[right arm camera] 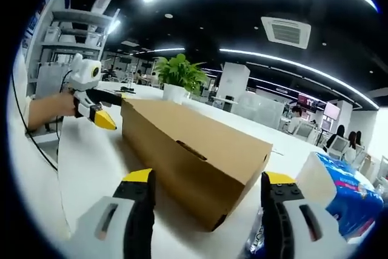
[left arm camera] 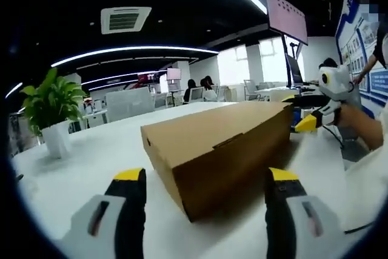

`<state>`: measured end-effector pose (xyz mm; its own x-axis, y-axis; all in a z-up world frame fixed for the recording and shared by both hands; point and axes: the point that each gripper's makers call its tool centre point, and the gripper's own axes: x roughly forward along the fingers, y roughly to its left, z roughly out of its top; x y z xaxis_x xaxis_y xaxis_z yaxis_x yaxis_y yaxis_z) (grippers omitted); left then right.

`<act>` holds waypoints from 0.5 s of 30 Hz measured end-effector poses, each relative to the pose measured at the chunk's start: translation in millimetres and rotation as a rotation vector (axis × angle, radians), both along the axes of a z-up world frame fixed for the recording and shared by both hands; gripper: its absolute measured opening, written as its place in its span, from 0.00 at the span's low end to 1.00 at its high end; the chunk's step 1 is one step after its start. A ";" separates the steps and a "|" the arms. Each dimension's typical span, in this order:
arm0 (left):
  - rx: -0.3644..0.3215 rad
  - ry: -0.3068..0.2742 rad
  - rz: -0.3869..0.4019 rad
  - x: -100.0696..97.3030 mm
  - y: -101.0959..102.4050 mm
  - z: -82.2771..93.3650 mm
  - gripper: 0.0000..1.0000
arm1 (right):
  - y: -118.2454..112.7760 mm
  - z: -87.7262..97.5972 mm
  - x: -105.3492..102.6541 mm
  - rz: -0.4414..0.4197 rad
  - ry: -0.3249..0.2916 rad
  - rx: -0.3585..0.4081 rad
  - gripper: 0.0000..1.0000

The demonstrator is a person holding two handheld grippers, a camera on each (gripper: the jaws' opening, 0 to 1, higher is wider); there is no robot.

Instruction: Operate the shoe box by opening the lid, removing the specified soft item, and placing it in the target area until the item is outside and the box remains undamaged.

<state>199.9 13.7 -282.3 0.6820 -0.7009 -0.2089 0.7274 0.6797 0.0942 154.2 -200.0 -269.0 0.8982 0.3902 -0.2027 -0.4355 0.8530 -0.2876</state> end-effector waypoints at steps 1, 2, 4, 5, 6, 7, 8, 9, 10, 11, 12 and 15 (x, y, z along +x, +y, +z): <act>0.007 -0.002 0.004 -0.1 0.5 -1.3 0.78 | 0.7 -0.9 0.5 0.003 -0.001 -0.003 0.66; 0.016 -0.005 0.015 0.5 2.5 -2.5 0.74 | 0.3 -2.0 2.0 -0.002 0.001 -0.012 0.66; 0.034 -0.025 0.026 0.8 6.3 -3.5 0.67 | -0.3 -2.4 2.2 -0.003 0.003 -0.019 0.66; 0.027 -0.031 0.024 0.4 6.7 -2.2 0.63 | -0.7 -2.6 2.6 -0.004 0.002 -0.024 0.66; 0.017 -0.028 0.022 0.5 6.3 -1.3 0.58 | -1.6 -2.9 3.1 -0.007 0.004 -0.031 0.64; 0.010 -0.016 0.024 0.5 5.8 -1.5 0.58 | -2.8 -3.6 4.3 -0.013 0.009 -0.031 0.63; 0.016 -0.024 0.030 2.3 6.7 -1.0 0.58 | -3.5 -3.3 4.7 -0.016 0.009 -0.030 0.63; 0.021 -0.024 0.035 3.5 6.9 -1.6 0.58 | -3.8 -2.6 4.5 -0.016 0.011 -0.022 0.62; 0.021 -0.020 0.037 4.0 6.8 -2.0 0.58 | -3.6 -1.6 4.7 -0.015 0.010 -0.012 0.62; 0.023 -0.014 0.039 4.2 6.2 -3.5 0.58 | -3.9 -1.0 5.0 -0.016 0.012 -0.001 0.62; 0.026 -0.012 0.039 4.0 5.9 -4.4 0.58 | -3.8 -1.3 5.1 -0.016 0.013 -0.001 0.61; 0.040 -0.012 0.043 4.7 5.3 -8.0 0.58 | -4.7 -6.1 6.6 -0.027 0.007 -0.039 0.58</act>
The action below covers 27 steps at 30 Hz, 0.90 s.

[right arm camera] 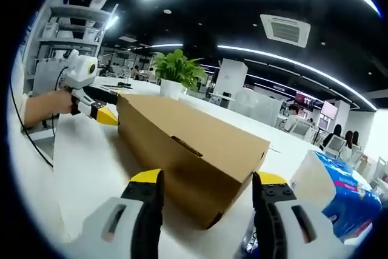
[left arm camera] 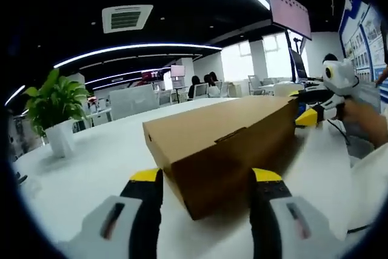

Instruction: Operate the shoe box by opening the lid, removing the specified soft item, and placing it in the target area until the item is outside and the box remains undamaged.

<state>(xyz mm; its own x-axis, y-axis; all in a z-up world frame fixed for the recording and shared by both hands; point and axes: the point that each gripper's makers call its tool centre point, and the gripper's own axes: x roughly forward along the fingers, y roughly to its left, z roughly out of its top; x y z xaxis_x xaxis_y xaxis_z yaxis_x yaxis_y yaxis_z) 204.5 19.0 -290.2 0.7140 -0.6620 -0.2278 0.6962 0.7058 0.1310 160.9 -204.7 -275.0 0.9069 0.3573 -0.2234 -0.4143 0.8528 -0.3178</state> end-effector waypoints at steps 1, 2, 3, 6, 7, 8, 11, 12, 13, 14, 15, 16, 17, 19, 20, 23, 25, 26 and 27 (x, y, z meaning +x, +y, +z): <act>0.003 -0.013 0.006 1.0 0.6 1.0 0.58 | 0.1 -0.1 0.7 0.003 -0.006 -0.006 0.57; 0.016 -0.038 0.015 2.9 2.3 2.4 0.58 | -0.5 -0.1 1.2 0.002 -0.007 -0.010 0.57; 0.041 -0.056 0.030 5.3 5.3 2.8 0.58 | -1.3 0.3 1.3 0.000 -0.009 -0.015 0.56; 0.038 -0.013 0.029 6.9 6.2 -0.9 0.58 | -1.2 0.7 1.8 0.003 0.003 -0.020 0.56; 0.021 0.000 0.025 6.6 5.4 -0.9 0.57 | -0.9 0.8 1.4 0.004 0.007 -0.020 0.56; 0.011 0.005 0.022 6.7 5.1 -0.5 0.54 | -1.1 0.5 1.0 0.004 0.009 -0.022 0.56; 0.013 -0.007 0.030 8.4 5.3 0.1 0.50 | -1.0 0.8 -0.1 0.013 0.013 -0.023 0.56; 0.021 -0.010 0.031 8.5 4.6 -0.2 0.50 | -0.4 1.1 -1.7 0.022 0.017 -0.025 0.57; 0.028 -0.014 0.035 8.1 4.0 0.3 0.50 | 0.3 2.8 -3.3 0.037 0.024 -0.003 0.58; 0.033 -0.016 0.036 7.7 4.3 0.8 0.51 | 0.6 3.7 -3.4 0.047 0.031 0.012 0.58; 0.035 -0.022 0.033 7.0 3.9 1.8 0.52 | -1.5 4.5 -3.0 0.051 0.032 0.018 0.56; 0.030 -0.022 0.028 6.5 3.7 2.4 0.53 | -2.0 5.6 -2.9 0.049 0.030 0.027 0.55; 0.013 -0.015 0.024 6.6 3.7 2.7 0.53 | -3.2 5.8 -2.9 0.048 0.029 0.028 0.54; 0.005 -0.011 0.024 7.7 3.3 2.4 0.52 | -2.2 6.8 -2.5 0.045 0.018 0.030 0.53; 0.017 -0.016 0.024 7.6 2.6 2.2 0.52 | -1.4 5.7 -2.0 0.043 0.022 0.028 0.54; 0.055 -0.036 0.022 7.7 3.4 1.5 0.50 | -1.9 3.2 0.5 0.034 0.051 0.015 0.55; 0.007 -0.013 0.010 5.2 1.7 2.9 0.53 | -1.3 4.5 0.3 0.040 0.073 0.024 0.57; -0.023 0.002 0.011 4.3 1.4 3.8 0.56 | -0.8 4.5 0.0 0.045 0.085 0.038 0.58; -0.059 0.021 0.005 2.6 1.0 4.8 0.60 | 1.1 5.4 -0.6 0.053 0.094 0.075 0.61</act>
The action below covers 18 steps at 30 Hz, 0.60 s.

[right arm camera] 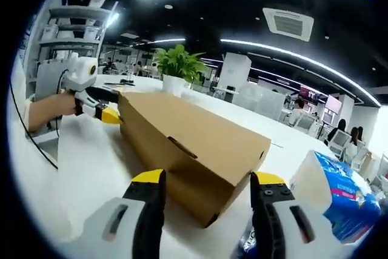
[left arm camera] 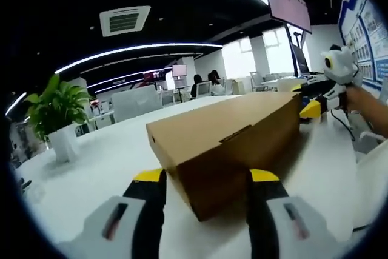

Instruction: Operate the shoe box by opening the lid, removing the specified soft item, and placing it in the target area until the item is outside and the box remains undamaged.

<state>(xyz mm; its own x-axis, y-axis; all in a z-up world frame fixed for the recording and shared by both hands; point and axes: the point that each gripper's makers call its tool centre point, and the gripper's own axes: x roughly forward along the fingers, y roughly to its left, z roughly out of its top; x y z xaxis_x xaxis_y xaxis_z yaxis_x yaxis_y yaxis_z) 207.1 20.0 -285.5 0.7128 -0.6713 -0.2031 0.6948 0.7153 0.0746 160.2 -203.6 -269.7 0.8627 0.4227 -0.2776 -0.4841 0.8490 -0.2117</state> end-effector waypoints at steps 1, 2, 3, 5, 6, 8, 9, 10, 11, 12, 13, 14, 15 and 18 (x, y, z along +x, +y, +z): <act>-0.025 0.023 -0.005 -1.5 -0.3 0.2 0.62 | 1.1 1.2 -0.1 0.003 0.003 0.034 0.62; -0.043 0.040 -0.008 -2.4 -0.4 0.7 0.62 | 0.5 3.2 1.2 -0.003 0.006 0.080 0.62; -0.052 0.037 -0.013 -2.2 -0.3 2.7 0.61 | -1.1 2.7 2.6 -0.012 0.015 0.101 0.62; -0.048 0.028 -0.012 -1.7 0.4 6.5 0.55 | -4.9 0.3 5.9 -0.035 0.029 0.120 0.61; -0.032 0.003 0.005 0.9 2.8 8.9 0.53 | -4.6 -1.0 6.0 -0.037 0.025 0.114 0.61; -0.040 -0.008 0.013 1.2 3.7 12.5 0.54 | -5.0 -3.5 5.8 -0.044 0.034 0.107 0.61; -0.059 -0.007 0.009 0.9 3.7 15.6 0.58 | -4.8 -3.4 5.6 -0.043 0.031 0.106 0.61; -0.075 -0.004 0.004 0.5 3.0 17.5 0.61 | -4.4 -3.2 5.7 -0.041 0.028 0.105 0.61; -0.082 -0.004 0.002 0.9 3.1 18.4 0.63 | -3.9 -3.1 5.8 -0.039 0.025 0.105 0.60; -0.089 -0.001 0.001 1.9 2.8 18.6 0.63 | -3.1 -3.4 5.8 -0.039 0.025 0.106 0.59; -0.089 0.002 0.001 2.4 2.4 18.2 0.62 | -3.1 -3.2 6.3 -0.041 0.022 0.102 0.59; -0.066 0.012 0.006 5.6 2.0 13.1 0.62 | -3.1 -3.1 6.8 -0.044 0.018 0.099 0.59; -0.052 0.009 0.017 7.6 2.4 11.8 0.62 | -3.1 -2.9 6.7 -0.046 0.021 0.097 0.59; -0.054 0.008 0.010 7.9 1.4 13.2 0.60 | 0.1 -4.6 5.8 -0.047 0.014 0.074 0.60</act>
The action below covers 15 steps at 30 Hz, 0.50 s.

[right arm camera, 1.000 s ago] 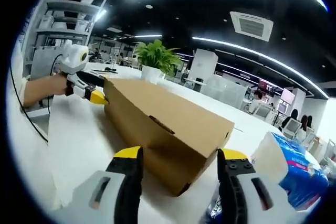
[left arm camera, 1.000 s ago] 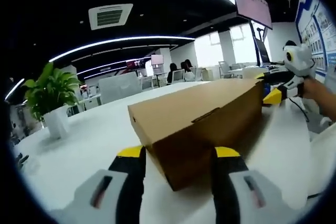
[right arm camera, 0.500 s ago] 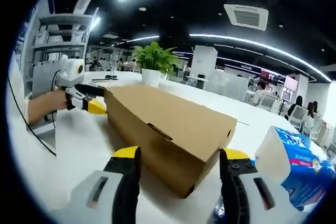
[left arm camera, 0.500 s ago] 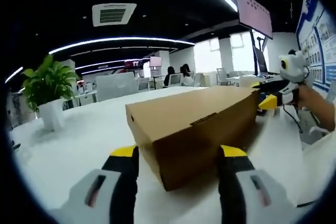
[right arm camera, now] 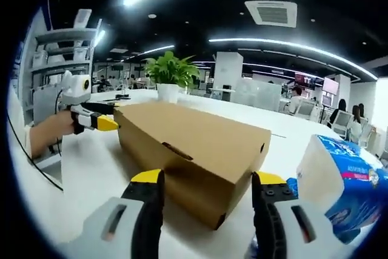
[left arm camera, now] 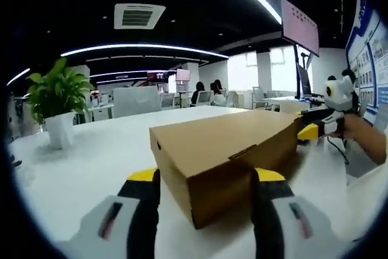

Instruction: Operate the shoe box by opening the lid, removing the specified soft item, and placing it in the target area until the item is outside and the box remains undamaged.

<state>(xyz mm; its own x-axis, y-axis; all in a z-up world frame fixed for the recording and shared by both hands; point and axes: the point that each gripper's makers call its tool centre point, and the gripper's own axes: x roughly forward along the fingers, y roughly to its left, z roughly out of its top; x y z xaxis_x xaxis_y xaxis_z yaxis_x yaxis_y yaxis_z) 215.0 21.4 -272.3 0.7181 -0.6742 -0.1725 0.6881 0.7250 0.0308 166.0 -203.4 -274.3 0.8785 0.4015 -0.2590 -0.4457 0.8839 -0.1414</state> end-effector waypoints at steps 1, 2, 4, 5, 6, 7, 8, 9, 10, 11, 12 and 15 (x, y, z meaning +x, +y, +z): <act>0.003 0.000 -0.005 -0.5 -0.6 -0.2 0.58 | 1.2 -0.5 -0.3 0.003 -0.006 -0.006 0.60; -0.004 0.013 -0.020 -3.3 -3.5 -0.9 0.56 | 2.2 -1.1 -0.8 0.003 -0.007 -0.005 0.60; -0.005 0.011 -0.004 -1.7 -1.2 -0.3 0.55 | 2.2 0.0 -0.9 -0.010 -0.007 0.001 0.58; -0.012 0.022 0.001 -2.1 -1.3 -0.8 0.55 | 1.3 0.2 -0.6 -0.006 -0.006 -0.004 0.58; -0.010 0.024 0.002 -2.4 -1.7 -0.9 0.55 | 0.4 0.8 -0.7 -0.007 -0.002 0.003 0.58; -0.005 0.023 0.002 -3.0 -2.8 -0.7 0.55 | 0.8 0.5 -1.3 -0.007 0.000 0.006 0.57; -0.001 0.022 0.002 -3.1 -3.2 -1.0 0.55 | 1.1 0.1 -2.5 -0.010 0.002 0.001 0.57; -0.001 0.022 0.001 -3.1 -3.4 -1.1 0.54 | 1.0 0.2 -3.6 -0.013 0.003 -0.005 0.57; -0.001 0.022 -0.001 -3.5 -3.4 -1.1 0.54 | 0.2 0.3 -3.8 -0.015 0.005 -0.001 0.57; -0.002 0.020 -0.004 -3.8 -3.4 -1.2 0.54 | -0.7 0.2 -3.5 -0.016 0.004 0.002 0.57; -0.006 0.018 -0.006 -4.0 -3.2 -1.4 0.54 | -0.6 -0.5 -4.2 -0.015 -0.004 -0.001 0.57; -0.012 0.007 -0.005 -6.0 -3.6 -1.5 0.54 | -0.9 0.3 -5.1 -0.013 -0.006 0.000 0.57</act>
<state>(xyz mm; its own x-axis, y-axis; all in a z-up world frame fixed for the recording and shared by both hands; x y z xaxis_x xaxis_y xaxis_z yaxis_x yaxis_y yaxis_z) 209.1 17.8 -273.8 0.7132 -0.6802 -0.1695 0.6922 0.7215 0.0170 160.9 -204.4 -274.0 0.8851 0.3902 -0.2537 -0.4335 0.8895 -0.1443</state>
